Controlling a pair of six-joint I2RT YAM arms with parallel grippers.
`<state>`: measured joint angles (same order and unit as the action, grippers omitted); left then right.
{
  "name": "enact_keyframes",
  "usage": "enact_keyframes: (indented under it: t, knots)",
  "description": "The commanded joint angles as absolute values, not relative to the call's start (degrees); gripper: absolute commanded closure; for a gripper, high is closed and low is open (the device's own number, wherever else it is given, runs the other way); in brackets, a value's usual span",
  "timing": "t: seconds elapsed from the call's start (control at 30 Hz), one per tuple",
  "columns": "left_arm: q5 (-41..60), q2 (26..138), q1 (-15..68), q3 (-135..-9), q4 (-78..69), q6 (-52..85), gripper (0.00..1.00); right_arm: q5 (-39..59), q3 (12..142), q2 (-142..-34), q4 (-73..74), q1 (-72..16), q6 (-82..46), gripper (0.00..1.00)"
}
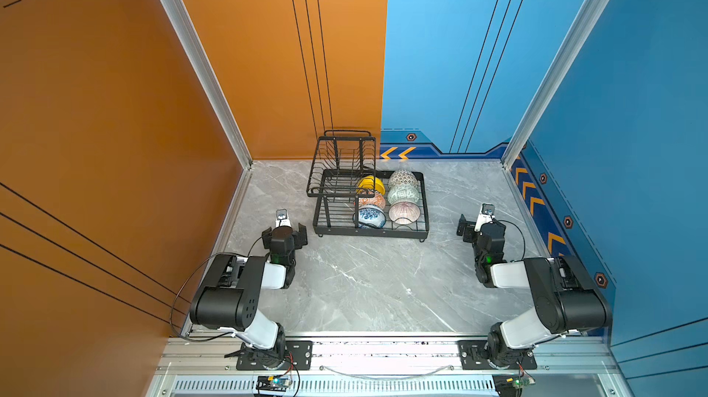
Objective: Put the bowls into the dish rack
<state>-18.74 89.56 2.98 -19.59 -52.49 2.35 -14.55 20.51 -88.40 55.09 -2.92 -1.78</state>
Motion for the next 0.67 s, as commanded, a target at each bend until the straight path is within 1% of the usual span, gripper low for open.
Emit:
enact_keyframes:
  t: [0.0, 0.63]
  knots:
    - [-16.7, 89.5, 2.4, -20.4, -55.4, 1.6, 0.02, -12.3, 20.9, -88.7, 53.0, -2.9, -3.7, 0.00]
    - [-16.9, 89.7, 4.0, -20.9, -55.0, -0.4, 0.02, -11.2, 21.0, -88.6, 52.8, -2.5, -3.8, 0.00]
